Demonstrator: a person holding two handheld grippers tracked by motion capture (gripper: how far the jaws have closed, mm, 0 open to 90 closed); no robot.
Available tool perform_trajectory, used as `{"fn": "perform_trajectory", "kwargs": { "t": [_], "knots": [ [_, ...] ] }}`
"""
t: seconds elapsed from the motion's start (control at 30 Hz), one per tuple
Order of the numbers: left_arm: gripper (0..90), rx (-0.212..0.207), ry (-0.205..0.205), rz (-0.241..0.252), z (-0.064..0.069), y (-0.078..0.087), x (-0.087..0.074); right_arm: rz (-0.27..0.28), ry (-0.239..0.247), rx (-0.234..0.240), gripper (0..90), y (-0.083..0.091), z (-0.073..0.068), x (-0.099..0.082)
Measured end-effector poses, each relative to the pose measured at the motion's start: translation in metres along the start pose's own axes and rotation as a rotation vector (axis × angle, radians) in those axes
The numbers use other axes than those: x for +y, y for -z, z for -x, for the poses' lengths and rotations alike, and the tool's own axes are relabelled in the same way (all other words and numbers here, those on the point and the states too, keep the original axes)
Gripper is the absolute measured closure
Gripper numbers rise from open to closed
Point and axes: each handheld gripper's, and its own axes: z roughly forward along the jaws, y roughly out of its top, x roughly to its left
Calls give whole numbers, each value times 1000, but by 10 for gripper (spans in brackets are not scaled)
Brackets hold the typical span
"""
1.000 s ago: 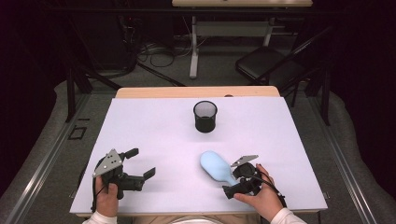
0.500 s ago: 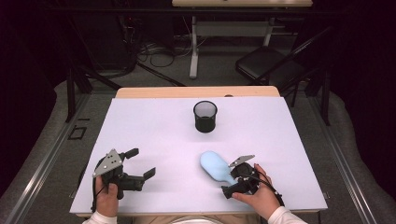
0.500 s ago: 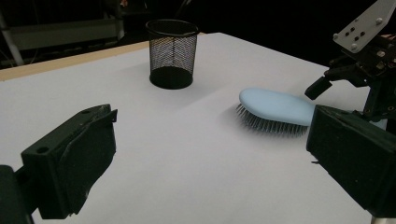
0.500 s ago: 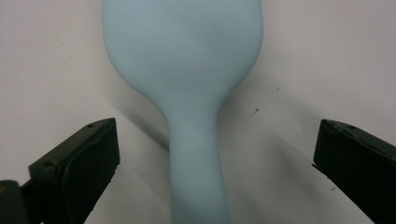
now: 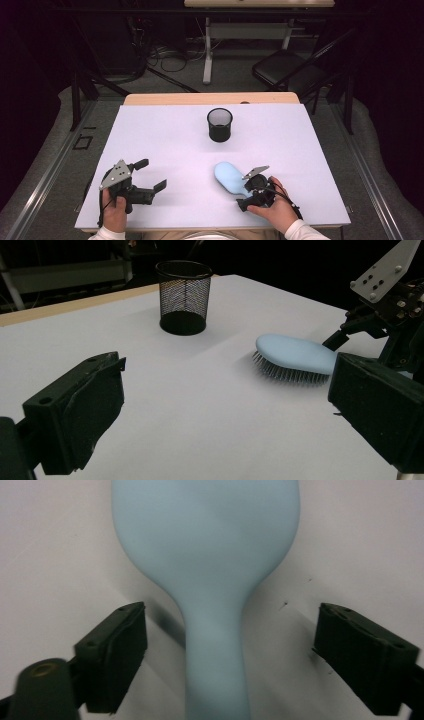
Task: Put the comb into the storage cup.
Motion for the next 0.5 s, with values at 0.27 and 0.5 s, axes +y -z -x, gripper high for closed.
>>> {"fn": "perform_trajectory", "kwargs": {
  "t": [0.27, 0.5],
  "knots": [
    [13, 0, 0, 1, 0, 0, 0, -6, 25, 17, 251, 0, -2, 5],
    [13, 1, 1, 4, 0, 0, 0, -21, 15, 39, 349, 2, -2, 7]
  ]
}}
